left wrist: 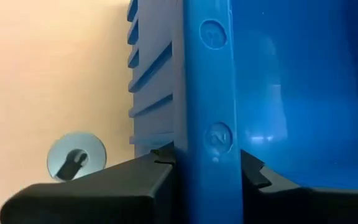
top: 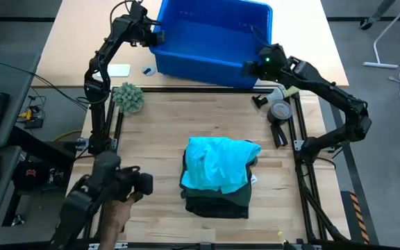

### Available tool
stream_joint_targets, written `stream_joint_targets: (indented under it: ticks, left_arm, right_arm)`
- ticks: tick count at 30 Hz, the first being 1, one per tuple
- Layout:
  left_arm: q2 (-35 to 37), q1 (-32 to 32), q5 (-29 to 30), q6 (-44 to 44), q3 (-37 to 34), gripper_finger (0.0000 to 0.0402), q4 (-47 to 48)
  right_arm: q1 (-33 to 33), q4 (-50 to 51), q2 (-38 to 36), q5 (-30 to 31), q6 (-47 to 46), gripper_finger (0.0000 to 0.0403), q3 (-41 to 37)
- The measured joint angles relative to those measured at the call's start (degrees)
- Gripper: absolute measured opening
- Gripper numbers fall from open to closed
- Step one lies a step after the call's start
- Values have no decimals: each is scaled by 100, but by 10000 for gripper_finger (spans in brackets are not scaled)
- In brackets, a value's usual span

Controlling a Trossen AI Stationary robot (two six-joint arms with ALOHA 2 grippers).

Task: Fold laundry
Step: Put the blue laundry bin on the top of the table

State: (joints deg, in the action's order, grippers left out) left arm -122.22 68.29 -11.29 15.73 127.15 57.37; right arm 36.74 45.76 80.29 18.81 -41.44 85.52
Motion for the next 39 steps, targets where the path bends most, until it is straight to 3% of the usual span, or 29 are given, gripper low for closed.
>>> stream_joint_targets:
  ticks: [6,15,18,25,28,33,39]
  left_arm:
    - [157,-34,-252,224,11,50,648]
    - [240,-2,-276,268,15,48,381]
    - [254,-11,-273,378,15,48,467]
    - [254,-20,-233,509,18,48,630]
    - [257,-20,-214,491,24,48,660]
    - [257,-16,-120,501,27,48,724]
    - [259,-19,-59,463,28,48,747]
  right_arm:
    - [271,157,0,-41,100,138,1]
    - [1141,-157,123,278,896,138,1]
    - [1641,-422,421,-176,1279,138,1]
    - [2561,-1208,1233,-1913,1519,138,-3]
    - [2705,-1665,1375,-2223,1722,138,-5]
    - [2743,-1743,1392,-1634,2346,138,-3]
    - [2838,-1712,1705,-1574,2530,138,-3]
